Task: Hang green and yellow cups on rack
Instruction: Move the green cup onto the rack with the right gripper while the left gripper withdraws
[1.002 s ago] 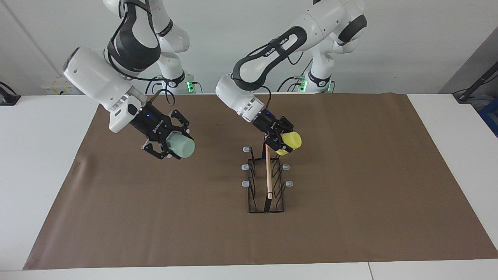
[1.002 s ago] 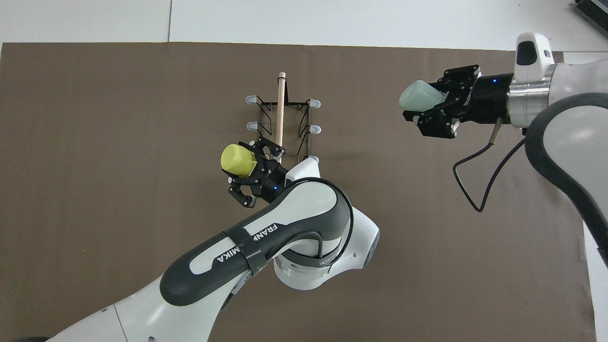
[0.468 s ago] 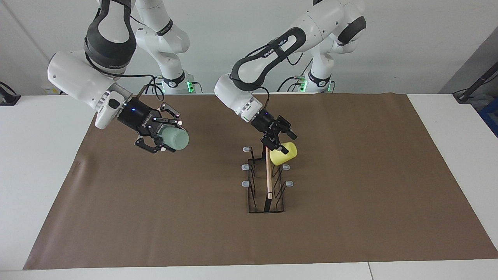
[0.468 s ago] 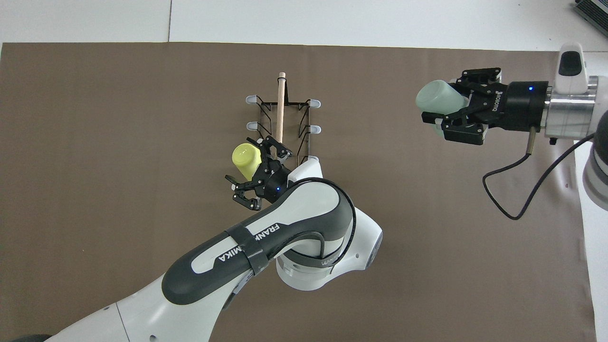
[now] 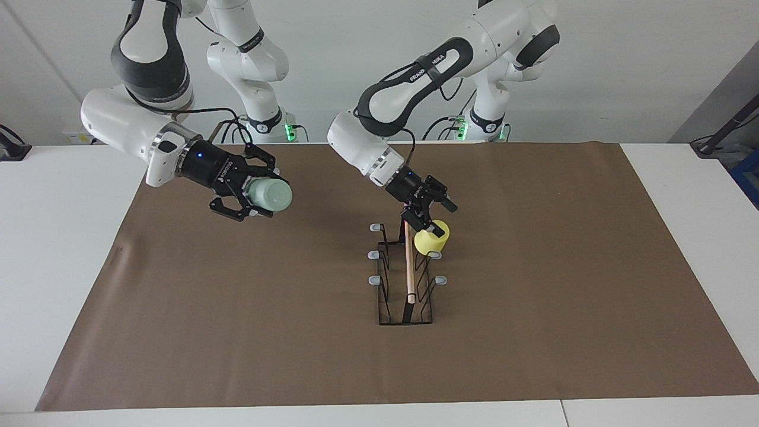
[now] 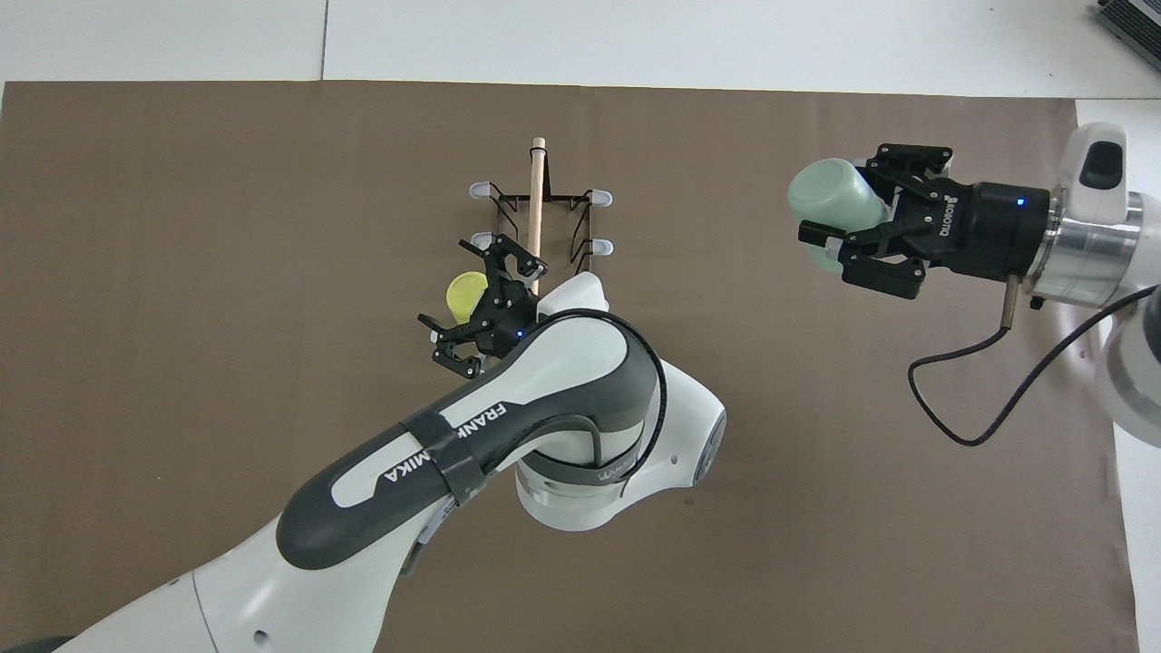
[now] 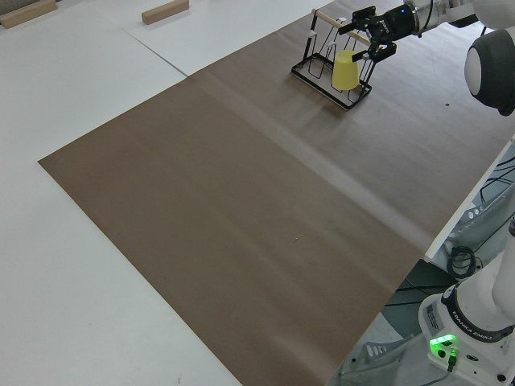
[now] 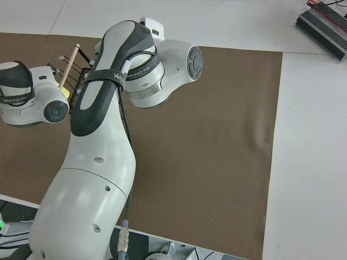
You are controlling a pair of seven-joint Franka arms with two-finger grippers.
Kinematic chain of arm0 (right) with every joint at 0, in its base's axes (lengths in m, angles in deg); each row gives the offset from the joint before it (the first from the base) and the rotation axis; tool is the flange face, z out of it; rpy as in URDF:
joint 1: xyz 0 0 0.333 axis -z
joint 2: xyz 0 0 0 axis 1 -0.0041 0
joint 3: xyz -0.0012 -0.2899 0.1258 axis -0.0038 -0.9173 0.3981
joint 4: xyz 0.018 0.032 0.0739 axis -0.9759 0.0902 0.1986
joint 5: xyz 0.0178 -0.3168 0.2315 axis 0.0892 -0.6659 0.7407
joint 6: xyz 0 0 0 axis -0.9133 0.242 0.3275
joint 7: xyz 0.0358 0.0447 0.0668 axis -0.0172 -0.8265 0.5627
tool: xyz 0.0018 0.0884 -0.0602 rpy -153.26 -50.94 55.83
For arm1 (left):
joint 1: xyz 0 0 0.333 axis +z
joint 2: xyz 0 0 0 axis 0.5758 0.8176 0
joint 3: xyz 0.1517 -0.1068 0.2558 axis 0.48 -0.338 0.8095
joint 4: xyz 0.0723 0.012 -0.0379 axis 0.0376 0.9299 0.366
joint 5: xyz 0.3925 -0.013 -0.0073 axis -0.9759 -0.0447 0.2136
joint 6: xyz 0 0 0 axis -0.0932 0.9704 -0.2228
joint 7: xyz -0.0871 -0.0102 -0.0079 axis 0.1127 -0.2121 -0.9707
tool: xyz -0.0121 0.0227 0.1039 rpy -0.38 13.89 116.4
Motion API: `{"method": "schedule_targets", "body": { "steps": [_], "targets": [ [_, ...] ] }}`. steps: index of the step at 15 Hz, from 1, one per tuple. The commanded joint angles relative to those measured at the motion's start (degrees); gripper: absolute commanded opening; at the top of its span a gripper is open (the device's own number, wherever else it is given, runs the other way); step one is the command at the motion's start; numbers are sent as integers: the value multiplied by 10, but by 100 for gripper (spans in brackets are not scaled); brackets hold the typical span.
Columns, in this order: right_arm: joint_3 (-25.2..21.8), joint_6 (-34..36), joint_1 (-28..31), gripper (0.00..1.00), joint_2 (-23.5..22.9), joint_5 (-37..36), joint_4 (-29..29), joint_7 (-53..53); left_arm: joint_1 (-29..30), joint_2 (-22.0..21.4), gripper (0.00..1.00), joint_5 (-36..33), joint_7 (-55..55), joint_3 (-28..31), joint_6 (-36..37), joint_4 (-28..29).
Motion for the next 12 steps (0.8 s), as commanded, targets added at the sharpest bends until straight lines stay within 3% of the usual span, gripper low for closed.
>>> {"method": "schedule_targets", "body": {
  "steps": [1,2,5,7,12],
  "targets": [
    [5,-1,7,0,25,32,42,36,5,-7,100,53,-85,56,-56,-45],
    [5,-5,4,0,23,36,47,46,7,-18,100,86,-122,71,-77,-66],
    [5,-31,-31,0,12,161,88,125,7,-68,100,194,-234,157,-150,-96],
    [5,-89,-70,0,11,183,91,141,5,-107,100,267,-314,218,-205,-91],
    [5,-228,-189,0,-8,361,87,205,7,-147,100,397,-475,310,-261,-90]
  ]
}}
